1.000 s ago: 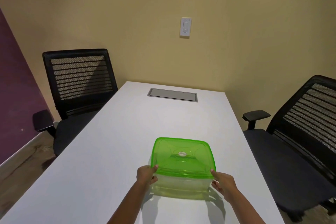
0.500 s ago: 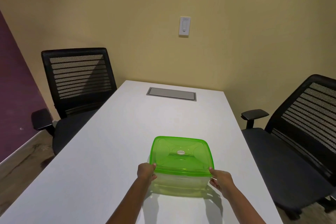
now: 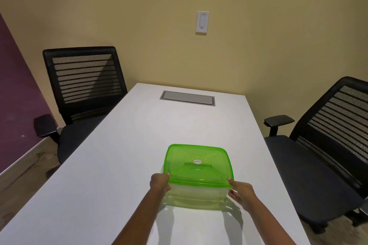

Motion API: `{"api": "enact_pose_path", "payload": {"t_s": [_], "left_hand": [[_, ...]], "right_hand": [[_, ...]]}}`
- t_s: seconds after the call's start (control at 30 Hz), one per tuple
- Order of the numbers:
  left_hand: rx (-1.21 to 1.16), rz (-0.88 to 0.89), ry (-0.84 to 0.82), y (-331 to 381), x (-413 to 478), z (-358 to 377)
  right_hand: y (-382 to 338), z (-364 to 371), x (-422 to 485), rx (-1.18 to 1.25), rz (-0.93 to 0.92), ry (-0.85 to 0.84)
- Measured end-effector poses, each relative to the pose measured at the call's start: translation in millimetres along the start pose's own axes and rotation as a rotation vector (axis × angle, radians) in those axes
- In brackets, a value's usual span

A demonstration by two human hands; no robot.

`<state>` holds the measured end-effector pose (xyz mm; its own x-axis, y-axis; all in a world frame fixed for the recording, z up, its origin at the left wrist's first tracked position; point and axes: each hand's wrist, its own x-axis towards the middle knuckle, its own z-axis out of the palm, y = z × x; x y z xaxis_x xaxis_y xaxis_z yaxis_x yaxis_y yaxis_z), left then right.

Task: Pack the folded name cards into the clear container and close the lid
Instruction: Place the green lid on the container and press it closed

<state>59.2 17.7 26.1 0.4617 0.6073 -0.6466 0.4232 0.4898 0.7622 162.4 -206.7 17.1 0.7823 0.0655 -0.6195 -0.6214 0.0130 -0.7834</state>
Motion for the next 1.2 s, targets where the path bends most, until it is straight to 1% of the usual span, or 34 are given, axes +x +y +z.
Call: {"api": "enact_pose_path", "payload": {"t_s": [0.17,0.33,0.63,0.9,1.2], "left_hand": [[-0.099,-0.050,-0.038,1,-11,1],[-0.254,-0.060,-0.072,-5,-14,2],[-0.231,-0.075,-0.067,-2,-17,1],[-0.228,-0.031,-0.032,-1,-19,1],[-0.227,-0.028,0.004,-2,-17,2]], "right_hand": [[4,2,-2,0.073,0.045,-0.020],[5,4,-3,0.152,0.061,0.032],[3,4,-4,0.292,0.132,0.041],[6,2,-2,0.242,0.134,0.044],[3,1,-6,0.166,0.136,0.011]]}}
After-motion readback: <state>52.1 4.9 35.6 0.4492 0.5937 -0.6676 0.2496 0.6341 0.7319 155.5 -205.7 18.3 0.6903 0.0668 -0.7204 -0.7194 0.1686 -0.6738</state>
